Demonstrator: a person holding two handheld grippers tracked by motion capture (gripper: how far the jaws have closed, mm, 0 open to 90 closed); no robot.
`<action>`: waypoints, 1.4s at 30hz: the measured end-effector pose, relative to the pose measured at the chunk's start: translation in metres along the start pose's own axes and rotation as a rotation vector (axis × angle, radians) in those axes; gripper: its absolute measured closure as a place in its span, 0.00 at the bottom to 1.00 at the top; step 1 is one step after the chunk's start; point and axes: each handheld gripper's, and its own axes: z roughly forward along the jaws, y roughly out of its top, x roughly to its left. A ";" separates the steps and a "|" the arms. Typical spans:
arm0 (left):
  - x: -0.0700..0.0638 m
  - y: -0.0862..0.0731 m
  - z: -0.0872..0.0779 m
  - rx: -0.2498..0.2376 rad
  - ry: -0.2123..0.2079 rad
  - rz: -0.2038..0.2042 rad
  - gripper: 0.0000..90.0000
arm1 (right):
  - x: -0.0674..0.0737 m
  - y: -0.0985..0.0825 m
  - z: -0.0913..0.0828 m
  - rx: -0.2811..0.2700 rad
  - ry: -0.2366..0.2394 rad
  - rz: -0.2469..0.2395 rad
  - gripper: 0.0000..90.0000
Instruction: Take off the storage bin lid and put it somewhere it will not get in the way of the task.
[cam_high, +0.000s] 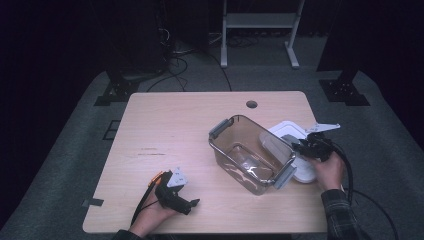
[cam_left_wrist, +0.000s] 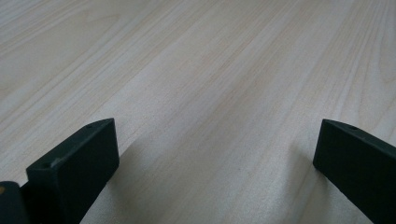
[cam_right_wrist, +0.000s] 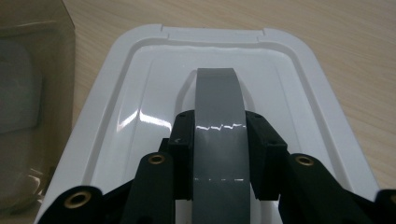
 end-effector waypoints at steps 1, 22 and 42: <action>0.000 0.000 0.000 0.000 0.000 -0.002 0.00 | 0.000 0.000 0.001 0.003 0.000 0.002 0.73; 0.000 0.000 0.000 0.000 0.000 0.000 0.00 | 0.003 -0.003 0.016 0.061 0.005 -0.010 0.72; 0.000 0.000 0.000 0.000 -0.001 0.000 0.00 | -0.004 -0.014 -0.020 -0.009 -0.029 0.029 0.49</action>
